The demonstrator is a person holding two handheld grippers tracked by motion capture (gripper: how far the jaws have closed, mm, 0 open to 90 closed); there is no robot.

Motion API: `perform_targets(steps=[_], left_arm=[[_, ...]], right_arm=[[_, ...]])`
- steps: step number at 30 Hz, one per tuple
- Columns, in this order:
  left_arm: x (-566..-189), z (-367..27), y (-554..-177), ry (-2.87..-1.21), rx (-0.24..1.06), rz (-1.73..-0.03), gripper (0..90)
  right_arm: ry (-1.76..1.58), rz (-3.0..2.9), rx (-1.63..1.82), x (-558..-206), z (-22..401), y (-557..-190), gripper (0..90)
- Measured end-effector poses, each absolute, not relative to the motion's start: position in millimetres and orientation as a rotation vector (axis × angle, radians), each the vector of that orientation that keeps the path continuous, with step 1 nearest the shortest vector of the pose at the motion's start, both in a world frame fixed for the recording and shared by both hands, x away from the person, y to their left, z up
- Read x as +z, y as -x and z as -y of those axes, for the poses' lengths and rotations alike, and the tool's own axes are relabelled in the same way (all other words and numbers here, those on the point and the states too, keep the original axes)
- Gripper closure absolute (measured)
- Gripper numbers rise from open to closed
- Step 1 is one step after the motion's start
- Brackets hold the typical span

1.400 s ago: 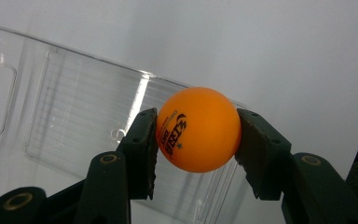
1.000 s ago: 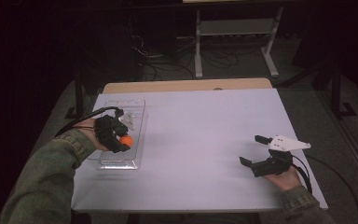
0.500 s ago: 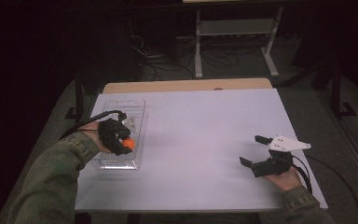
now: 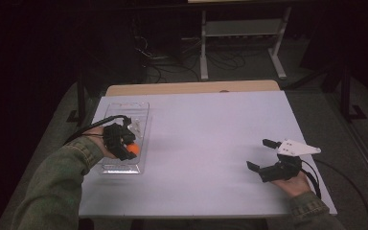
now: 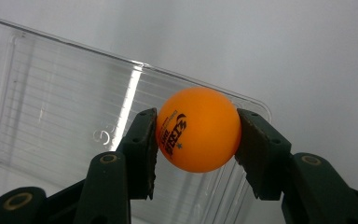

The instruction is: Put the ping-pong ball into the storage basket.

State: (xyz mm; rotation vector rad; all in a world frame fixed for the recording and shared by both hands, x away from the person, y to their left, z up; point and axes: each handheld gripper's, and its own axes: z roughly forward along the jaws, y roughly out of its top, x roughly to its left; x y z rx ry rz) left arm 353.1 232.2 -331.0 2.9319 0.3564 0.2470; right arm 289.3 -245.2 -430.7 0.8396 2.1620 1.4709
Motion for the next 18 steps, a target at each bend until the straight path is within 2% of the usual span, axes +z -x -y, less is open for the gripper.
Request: perform_targets(steps=[18], left_arm=[[-345.2,-234.2,-357.5,-2.943,0.224,-0.367,50.3]], right_arm=[[-0.839,-2.161,1.468,-431.1,245.0,-287.6,0.0]])
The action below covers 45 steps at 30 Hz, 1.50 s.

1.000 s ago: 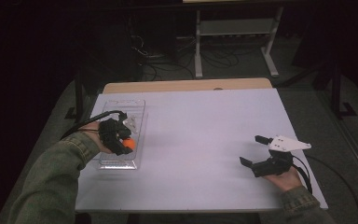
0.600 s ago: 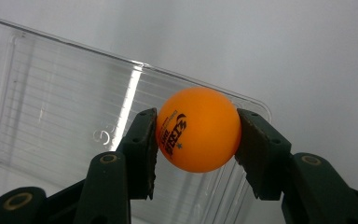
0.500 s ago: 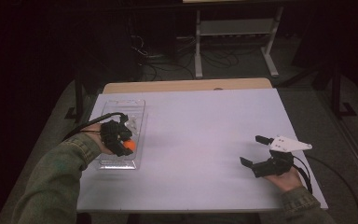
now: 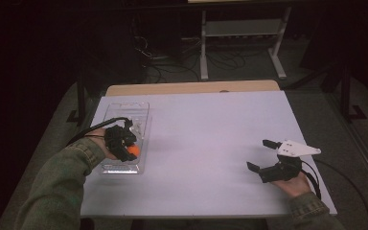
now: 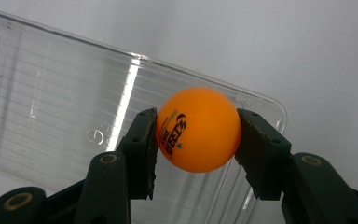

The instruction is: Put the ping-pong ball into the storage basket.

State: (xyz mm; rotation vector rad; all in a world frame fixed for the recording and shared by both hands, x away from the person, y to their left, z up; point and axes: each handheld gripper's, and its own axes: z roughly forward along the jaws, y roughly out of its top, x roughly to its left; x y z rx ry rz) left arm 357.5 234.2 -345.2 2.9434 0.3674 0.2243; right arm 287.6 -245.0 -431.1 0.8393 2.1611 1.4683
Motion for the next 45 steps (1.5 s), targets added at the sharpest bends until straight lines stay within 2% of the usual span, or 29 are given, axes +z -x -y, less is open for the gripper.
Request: perform_targets(steps=[45], left_arm=[[-375.3,-235.5,-363.9,-2.947,0.150,-0.408,50.3]], right_arm=[[-0.841,-2.171,1.456,-432.2,244.9,-287.4,0.0]])
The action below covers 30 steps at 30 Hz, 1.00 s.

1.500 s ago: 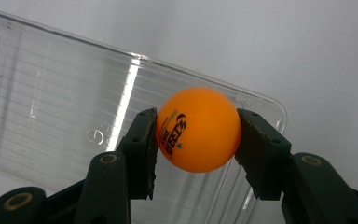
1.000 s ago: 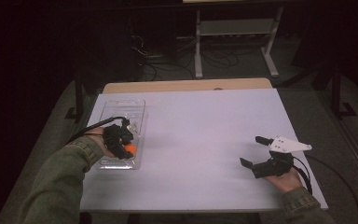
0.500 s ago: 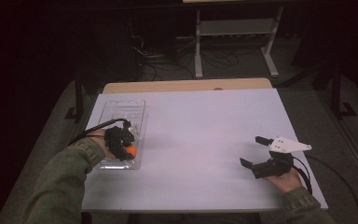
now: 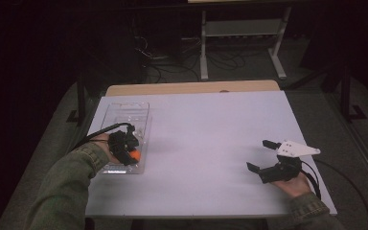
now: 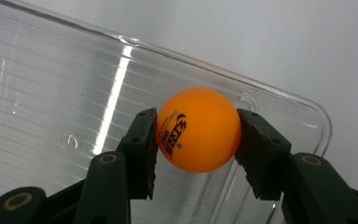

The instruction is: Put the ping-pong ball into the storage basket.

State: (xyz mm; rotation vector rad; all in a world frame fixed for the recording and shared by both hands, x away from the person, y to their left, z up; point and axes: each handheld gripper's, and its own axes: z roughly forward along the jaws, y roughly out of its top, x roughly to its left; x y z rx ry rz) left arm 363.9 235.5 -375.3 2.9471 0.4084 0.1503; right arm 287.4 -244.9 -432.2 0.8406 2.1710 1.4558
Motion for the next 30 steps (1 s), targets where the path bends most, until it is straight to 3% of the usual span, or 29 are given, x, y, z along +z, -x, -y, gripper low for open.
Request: perform_targets(steps=[13,30], left_arm=[[-372.8,-237.3,-364.6,-2.932,0.168,-0.434,49.1],[-359.3,-242.9,-362.5,-2.879,0.253,-0.490,31.6]], right_arm=[[-0.842,-2.173,1.456,-432.1,244.9,-287.4,0.0],[-0.842,-2.176,1.456,-432.3,244.6,-287.3,0.0]])
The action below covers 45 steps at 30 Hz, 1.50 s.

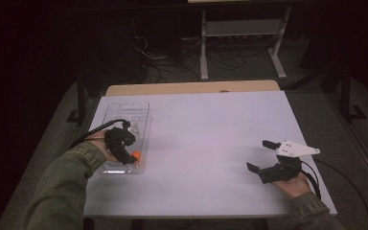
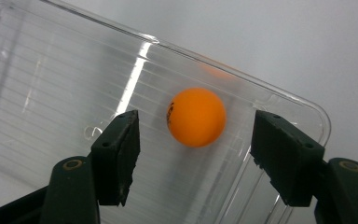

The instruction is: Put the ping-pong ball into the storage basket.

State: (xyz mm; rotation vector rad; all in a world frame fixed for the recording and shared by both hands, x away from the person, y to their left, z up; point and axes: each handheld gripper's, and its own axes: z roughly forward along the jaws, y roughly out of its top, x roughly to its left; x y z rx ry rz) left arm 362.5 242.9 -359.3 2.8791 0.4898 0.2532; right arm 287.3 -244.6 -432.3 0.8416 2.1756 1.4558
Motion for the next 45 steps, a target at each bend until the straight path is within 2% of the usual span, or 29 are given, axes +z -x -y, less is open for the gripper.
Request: perform_targets(steps=[13,20,22,25,31,45], left_arm=[[-348.0,-250.6,-361.5,-2.826,0.334,-0.540,21.0],[-341.9,-253.9,-358.9,-2.791,0.384,-0.556,12.9],[-340.9,-254.1,-357.9,-2.778,0.406,-0.575,6.8],[-338.3,-254.7,-356.7,-2.751,0.410,-0.576,3.3],[-334.3,-254.7,-353.0,-2.718,0.429,-0.574,0.4],[-329.1,-258.1,-344.6,-2.640,0.421,-0.555,0.4]], right_arm=[[-0.841,-2.177,1.453,-432.3,244.7,-286.9,0.0],[-0.842,-2.177,1.451,-432.1,244.8,-286.7,0.0],[-0.841,-2.177,1.452,-431.9,245.1,-286.4,0.0],[-0.849,-2.170,1.456,-431.4,246.0,-285.9,0.0],[-0.846,-2.173,1.453,-431.5,245.6,-285.9,0.0],[-0.845,-2.172,1.455,-431.5,245.9,-285.6,0.0]])
